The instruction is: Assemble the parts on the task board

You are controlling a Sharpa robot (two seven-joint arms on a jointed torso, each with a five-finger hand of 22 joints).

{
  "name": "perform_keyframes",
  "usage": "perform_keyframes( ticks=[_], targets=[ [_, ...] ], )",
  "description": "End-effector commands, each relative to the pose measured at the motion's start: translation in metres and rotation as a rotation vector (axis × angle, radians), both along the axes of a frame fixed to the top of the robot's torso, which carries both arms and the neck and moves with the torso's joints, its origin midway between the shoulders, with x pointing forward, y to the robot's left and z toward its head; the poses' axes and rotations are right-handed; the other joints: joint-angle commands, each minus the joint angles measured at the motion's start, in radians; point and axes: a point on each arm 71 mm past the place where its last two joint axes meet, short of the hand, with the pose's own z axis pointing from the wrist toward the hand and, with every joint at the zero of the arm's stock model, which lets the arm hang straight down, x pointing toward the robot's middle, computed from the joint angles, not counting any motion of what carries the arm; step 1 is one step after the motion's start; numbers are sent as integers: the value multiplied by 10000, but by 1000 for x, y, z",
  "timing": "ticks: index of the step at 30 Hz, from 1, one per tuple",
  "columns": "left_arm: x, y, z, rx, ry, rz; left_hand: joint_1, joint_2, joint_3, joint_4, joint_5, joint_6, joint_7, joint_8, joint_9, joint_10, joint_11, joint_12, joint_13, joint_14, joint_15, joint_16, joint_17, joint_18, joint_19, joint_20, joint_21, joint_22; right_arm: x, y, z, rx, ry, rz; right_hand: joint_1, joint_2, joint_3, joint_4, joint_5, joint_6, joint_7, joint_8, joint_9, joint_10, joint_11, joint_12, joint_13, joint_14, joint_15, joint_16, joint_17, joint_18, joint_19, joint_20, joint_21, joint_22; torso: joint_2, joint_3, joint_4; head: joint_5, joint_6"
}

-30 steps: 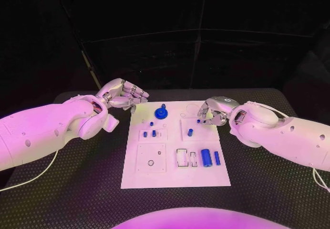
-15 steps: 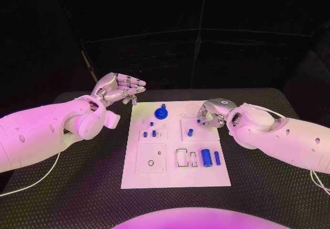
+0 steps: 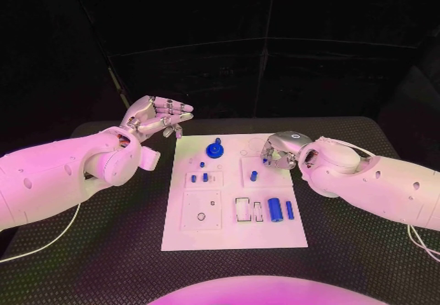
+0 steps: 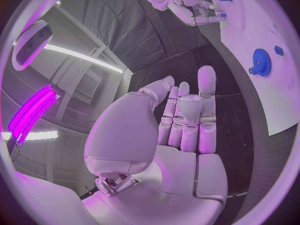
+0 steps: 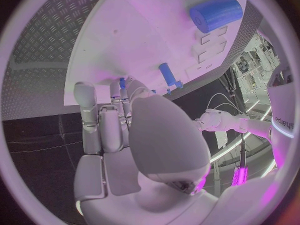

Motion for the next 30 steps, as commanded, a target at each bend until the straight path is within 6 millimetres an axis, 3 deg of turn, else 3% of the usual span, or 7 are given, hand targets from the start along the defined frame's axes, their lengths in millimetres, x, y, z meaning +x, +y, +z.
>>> perform_keyframes(
  ticks=[1, 17, 30],
  targets=[
    [0, 0, 1, -284, 40, 19, -3, 90, -88, 11, -46, -75, 9, -61, -16, -65, 0, 60, 14, -95, -8, -35, -5, 122, -95, 12, -53, -13, 0, 1, -2, -185, 316, -9, 71, 5, 147, -35, -41, 88, -4, 19, 12, 116, 1, -71, -78, 455, -95, 12, -10, -5, 73, 0, 86, 50, -4, -1, 6, 16, -3],
    [0, 1, 0, -335, 251, 12, -25, 93, -139, 25, -49, -104, 16, -51, -14, -102, 7, 93, 22, -120, 1, -57, -57, 123, -99, 23, -83, -31, 3, 4, -12, -666, 610, -90, -12, -123, 519, -156, -49, 173, -6, -34, -9, 297, -5, -257, -319, 448, -103, 11, -52, -13, 60, -21, 130, 86, -7, -4, -6, 29, -99],
    [-1, 2, -1, -312, 346, 1, -31, 98, -171, 29, -48, -133, 23, -47, -14, -139, 15, 113, 27, -139, 8, -72, -88, 124, -105, 30, -107, -45, -2, 8, -3, 12, -298, 76, 1, -49, 1375, -606, -294, 585, -88, 42, 23, 770, -103, -360, -553, 474, -185, 111, 38, -54, 164, -94, 350, 396, -9, 4, -11, 12, -103]
  ],
)
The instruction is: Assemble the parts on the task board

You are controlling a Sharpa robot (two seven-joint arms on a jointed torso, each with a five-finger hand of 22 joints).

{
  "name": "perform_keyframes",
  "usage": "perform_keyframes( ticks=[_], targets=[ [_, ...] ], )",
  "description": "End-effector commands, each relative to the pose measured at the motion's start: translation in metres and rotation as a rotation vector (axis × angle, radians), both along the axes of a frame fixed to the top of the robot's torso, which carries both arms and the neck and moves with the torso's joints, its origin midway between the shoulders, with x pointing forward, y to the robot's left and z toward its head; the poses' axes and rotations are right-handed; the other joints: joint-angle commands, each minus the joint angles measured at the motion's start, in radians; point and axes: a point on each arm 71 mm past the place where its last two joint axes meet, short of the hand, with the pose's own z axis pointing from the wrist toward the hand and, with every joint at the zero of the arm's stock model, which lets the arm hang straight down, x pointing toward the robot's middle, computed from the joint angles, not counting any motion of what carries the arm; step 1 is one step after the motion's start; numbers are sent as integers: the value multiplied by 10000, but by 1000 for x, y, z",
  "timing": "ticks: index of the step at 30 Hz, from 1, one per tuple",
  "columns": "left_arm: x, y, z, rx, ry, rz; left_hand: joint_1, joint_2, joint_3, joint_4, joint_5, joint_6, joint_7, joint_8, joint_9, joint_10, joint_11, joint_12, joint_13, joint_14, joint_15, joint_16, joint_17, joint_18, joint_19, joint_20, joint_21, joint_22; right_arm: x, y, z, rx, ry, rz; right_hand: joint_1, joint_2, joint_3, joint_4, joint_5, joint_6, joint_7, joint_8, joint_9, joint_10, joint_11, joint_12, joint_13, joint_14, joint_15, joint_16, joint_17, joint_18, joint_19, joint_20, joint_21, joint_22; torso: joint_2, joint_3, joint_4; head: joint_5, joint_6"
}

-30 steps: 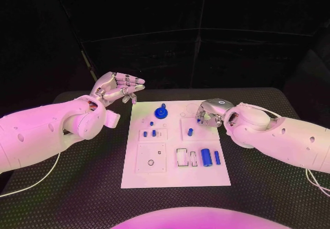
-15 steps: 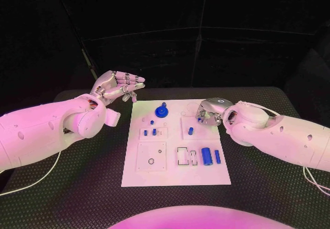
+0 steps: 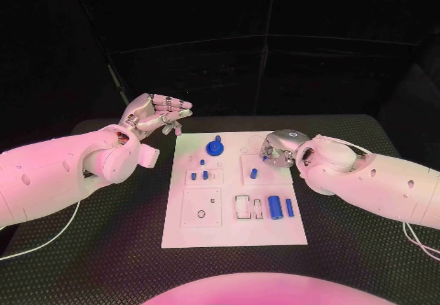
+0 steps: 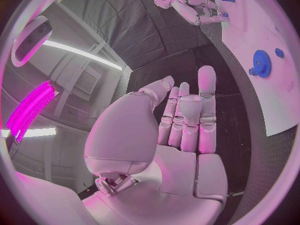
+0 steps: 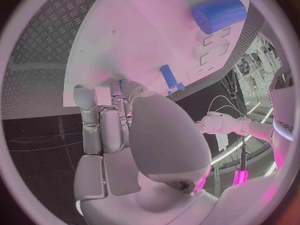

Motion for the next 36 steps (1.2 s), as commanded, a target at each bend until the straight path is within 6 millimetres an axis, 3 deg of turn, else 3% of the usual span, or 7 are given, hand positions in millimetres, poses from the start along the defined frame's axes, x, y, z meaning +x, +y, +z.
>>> perform_keyframes(
  ticks=[1, 12, 28, 36],
  targets=[
    [0, -1, 1, -109, 72, -87, -32, 99, -62, -25, -49, -85, 2, -47, -16, -67, 14, 67, 11, -67, 8, -35, -7, 126, -76, 1, -69, -8, -3, 2, 2, 290, -338, 127, -8, 27, 107, -42, -59, 65, -3, 43, 8, 101, 0, -7, -13, 512, -75, 53, 18, -56, 68, 1, 63, 41, 2, 6, -4, -5, 10],
    [0, 2, 0, -85, 124, -73, -27, 106, -96, -28, -46, -123, 12, -41, -16, -115, 24, 93, 16, -114, 16, -87, -112, 127, -86, 9, -101, -27, -10, 4, 12, 1019, -814, 305, -431, -109, 496, -200, -344, 131, -8, -21, -12, 226, -3, -146, -161, 517, -73, 101, 44, -68, 69, 3, 139, 131, -6, 0, 9, -41, 5],
    [0, 3, -2, -120, 231, -82, -22, 117, -140, -29, -44, -170, 27, -31, -15, -177, 40, 129, 23, -168, 29, -136, -204, 126, -101, 21, -143, -52, -23, 9, 22, 1550, -838, 465, -580, -158, 606, -250, -485, 150, -13, -41, -15, 266, -6, -189, -208, 519, -73, 116, 49, -71, 69, 6, 156, 153, 5, -12, 11, -3, -3],
    [0, 2, -2, -118, 259, -114, -22, 116, -154, -31, -44, -185, 33, -28, -15, -195, 45, 140, 26, -181, 33, -145, -220, 126, -105, 24, -155, -59, -20, 4, 19, 1010, -736, 98, -1098, -586, 712, -173, -645, -432, 209, -190, -87, -266, 228, -582, -450, 483, 107, 59, -73, -59, -51, 134, 57, -4, 8, -14, 23, -49, 7]
  ],
)
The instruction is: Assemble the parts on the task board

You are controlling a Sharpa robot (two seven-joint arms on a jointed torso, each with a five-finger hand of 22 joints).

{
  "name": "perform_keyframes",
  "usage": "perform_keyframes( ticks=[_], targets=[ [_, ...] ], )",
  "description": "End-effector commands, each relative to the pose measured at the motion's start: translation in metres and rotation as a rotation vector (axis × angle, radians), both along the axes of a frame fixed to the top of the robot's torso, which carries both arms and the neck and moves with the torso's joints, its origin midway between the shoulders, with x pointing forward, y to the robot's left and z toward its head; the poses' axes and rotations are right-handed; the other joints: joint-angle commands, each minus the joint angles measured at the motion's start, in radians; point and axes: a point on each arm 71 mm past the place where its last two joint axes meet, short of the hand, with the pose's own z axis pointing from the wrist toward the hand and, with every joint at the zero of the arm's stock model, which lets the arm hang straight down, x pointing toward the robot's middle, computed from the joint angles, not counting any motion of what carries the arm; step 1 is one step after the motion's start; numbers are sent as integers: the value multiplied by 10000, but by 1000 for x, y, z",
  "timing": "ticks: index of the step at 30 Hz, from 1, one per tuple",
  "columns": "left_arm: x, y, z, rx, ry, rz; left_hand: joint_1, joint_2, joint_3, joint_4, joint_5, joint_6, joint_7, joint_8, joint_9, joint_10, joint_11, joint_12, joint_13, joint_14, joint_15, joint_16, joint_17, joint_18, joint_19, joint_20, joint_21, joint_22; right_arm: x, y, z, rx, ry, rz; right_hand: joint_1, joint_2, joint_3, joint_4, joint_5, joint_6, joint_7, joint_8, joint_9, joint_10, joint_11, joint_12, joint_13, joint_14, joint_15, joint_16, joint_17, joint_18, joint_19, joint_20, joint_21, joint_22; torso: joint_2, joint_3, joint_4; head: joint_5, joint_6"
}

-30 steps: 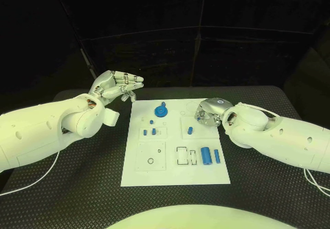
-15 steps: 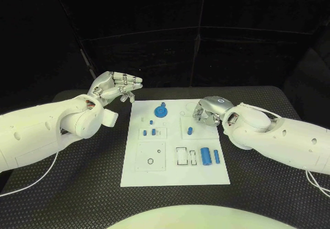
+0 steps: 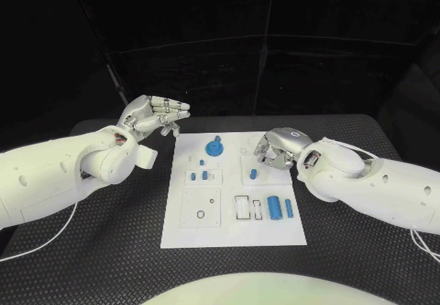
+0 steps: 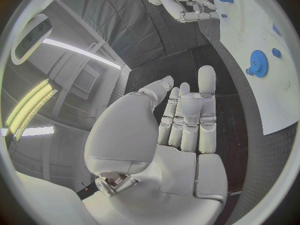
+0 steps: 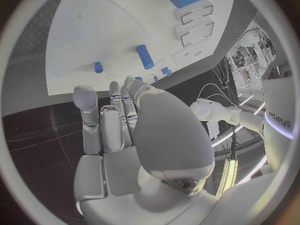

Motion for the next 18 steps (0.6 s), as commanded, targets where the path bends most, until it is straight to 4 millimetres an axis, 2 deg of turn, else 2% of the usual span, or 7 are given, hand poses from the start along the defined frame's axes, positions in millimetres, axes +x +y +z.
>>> perform_keyframes(
  ticks=[1, 5, 8, 11, 18],
  targets=[
    [0, -1, 1, -113, 49, -105, 14, 81, -70, -4, -44, -76, -4, -28, -16, -88, 10, 54, 8, -72, -4, -38, -8, 128, -77, -4, -43, -15, 3, -3, -1, -352, -26, -309, -199, -172, 57, 25, -91, -187, 71, -40, -4, -275, 104, -156, -92, 454, 141, -12, -54, -51, -38, 121, -65, -84, 10, 2, 7, -5, 11],
    [0, -1, 0, -106, 60, -104, 14, 81, -70, -4, -44, -76, -4, -28, -16, -88, 10, 54, 8, -72, -4, -38, -8, 128, -77, -4, -43, -15, 5, -7, -4, -692, 96, -483, -404, -405, -8, 72, -146, -320, 118, -33, 3, -652, 205, -324, -178, 414, 227, -88, -183, -13, -157, 207, -194, -290, 10, -7, 5, -3, 12],
    [0, -1, 0, -100, 67, -101, 14, 81, -70, -4, -44, -76, -4, -28, -16, -88, 10, 54, 8, -72, -4, -38, -8, 128, -77, -4, -43, -15, 7, -9, -6, -937, 224, -552, -486, -515, -79, 72, -173, -410, 146, -34, 5, -870, 252, -391, -192, 383, 268, -152, -288, 16, -236, 256, -289, -430, 18, 1, 3, -5, 9],
    [0, -1, -1, -95, 75, -100, 14, 81, -70, -4, -44, -76, -4, -28, -16, -88, 10, 54, 8, -72, -4, -38, -8, 128, -77, -4, -43, -15, 8, -9, -8, -1070, 315, -556, -502, -553, -120, 55, -170, -442, 150, -31, 8, -974, 269, -413, -194, 368, 284, -183, -339, 26, -263, 276, -325, -478, 11, 13, -9, 7, 0],
    [0, -1, -1, -92, 90, -115, 13, 82, -89, -4, -44, -92, 2, -23, -15, -110, 14, 69, 12, -88, 2, -51, -34, 128, -81, 0, -59, -25, 10, -5, -11, -1189, 430, -474, -501, -528, -134, 41, -134, -432, 150, -13, 18, -1027, 273, -409, -190, 360, 292, -197, -363, 30, -266, 290, -339, -490, 10, 14, 2, 8, -15]
  ],
)
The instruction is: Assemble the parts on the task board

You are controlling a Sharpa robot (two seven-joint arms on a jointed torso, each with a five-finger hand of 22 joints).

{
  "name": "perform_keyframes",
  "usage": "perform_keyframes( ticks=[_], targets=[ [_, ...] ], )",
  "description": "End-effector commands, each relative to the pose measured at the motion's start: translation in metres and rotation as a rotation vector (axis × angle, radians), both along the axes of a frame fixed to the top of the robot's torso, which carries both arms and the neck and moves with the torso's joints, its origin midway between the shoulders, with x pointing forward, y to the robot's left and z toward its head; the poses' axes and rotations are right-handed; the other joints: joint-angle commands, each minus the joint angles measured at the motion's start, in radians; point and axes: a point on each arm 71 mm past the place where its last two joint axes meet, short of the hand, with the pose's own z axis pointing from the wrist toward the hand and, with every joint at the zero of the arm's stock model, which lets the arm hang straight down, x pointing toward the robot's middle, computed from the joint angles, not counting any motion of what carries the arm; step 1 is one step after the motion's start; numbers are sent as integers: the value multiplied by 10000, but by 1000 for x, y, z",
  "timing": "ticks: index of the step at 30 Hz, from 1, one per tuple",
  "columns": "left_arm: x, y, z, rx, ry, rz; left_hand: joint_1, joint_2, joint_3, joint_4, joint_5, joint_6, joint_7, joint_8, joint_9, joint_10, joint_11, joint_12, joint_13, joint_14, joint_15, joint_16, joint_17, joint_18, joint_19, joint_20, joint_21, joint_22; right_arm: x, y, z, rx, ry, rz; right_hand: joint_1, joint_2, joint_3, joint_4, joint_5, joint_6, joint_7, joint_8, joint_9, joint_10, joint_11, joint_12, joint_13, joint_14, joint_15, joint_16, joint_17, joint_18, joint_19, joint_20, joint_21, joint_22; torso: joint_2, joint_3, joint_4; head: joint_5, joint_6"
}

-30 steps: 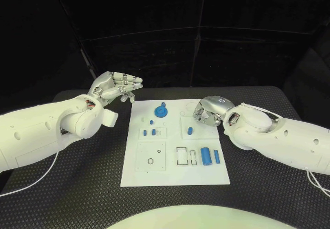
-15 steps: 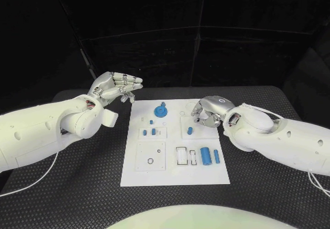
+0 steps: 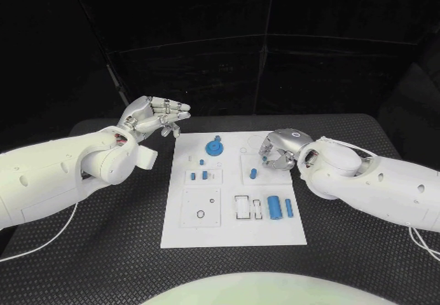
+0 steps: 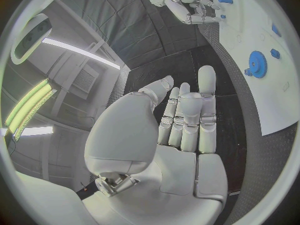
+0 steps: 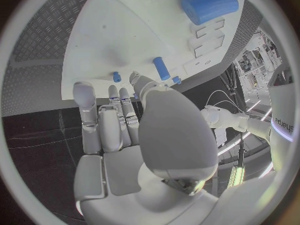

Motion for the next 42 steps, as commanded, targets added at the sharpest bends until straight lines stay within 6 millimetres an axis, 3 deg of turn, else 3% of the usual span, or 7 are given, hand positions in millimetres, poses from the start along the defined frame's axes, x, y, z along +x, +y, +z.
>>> perform_keyframes(
  ticks=[1, 14, 35, 42],
  targets=[
    [0, -1, 1, -104, 23, -98, 13, 82, -61, 24, -44, -93, 2, -22, -16, -74, -22, 69, 13, -89, 2, -52, -6, 129, -81, 0, -59, -8, 1, 3, -2, -316, 123, 87, 16, 18, -15, -9, 11, -32, 15, -3, 22, -16, -11, -3, -2, 363, 53, -44, -13, 31, -24, 56, -47, -4, -1, 9, -1, 11, -5],
    [0, -1, 0, -92, 53, -104, 13, 82, -61, 24, -44, -93, 2, -22, -16, -74, -22, 69, 13, -89, 2, -52, -6, 129, -81, 0, -59, -8, 6, 4, -6, -441, 306, 4, 364, 407, 482, -291, 240, 192, -40, 37, 49, 180, -72, 139, -13, 377, -2, -4, 15, 27, 36, 11, -8, 47, 1, 8, -6, 14, -34],
    [0, -1, -2, -63, 128, -114, 15, 96, -76, 27, -42, -103, 4, -12, -13, -91, -18, 91, 18, -93, 5, -48, 2, 129, -84, 5, -74, -18, 9, 4, -10, -675, 460, -37, 385, 438, 711, -457, 252, 362, -67, 72, 66, 337, -106, 182, -9, 384, -27, 21, 34, 17, 67, -13, 45, 111, 4, 5, -11, 11, -79],
    [-1, -1, -2, -63, 136, -119, 15, 96, -76, 27, -42, -103, 4, -12, -13, -91, -18, 91, 18, -93, 5, -48, 2, 129, -84, 5, -74, -18, 11, 7, -11, -884, 313, -40, 425, 586, 935, -650, 178, 665, -159, 165, 106, 676, -210, 287, 9, 400, -108, 63, 82, 1, 128, -76, 137, 237, 2, 1, 0, -20, -111]
  ],
)
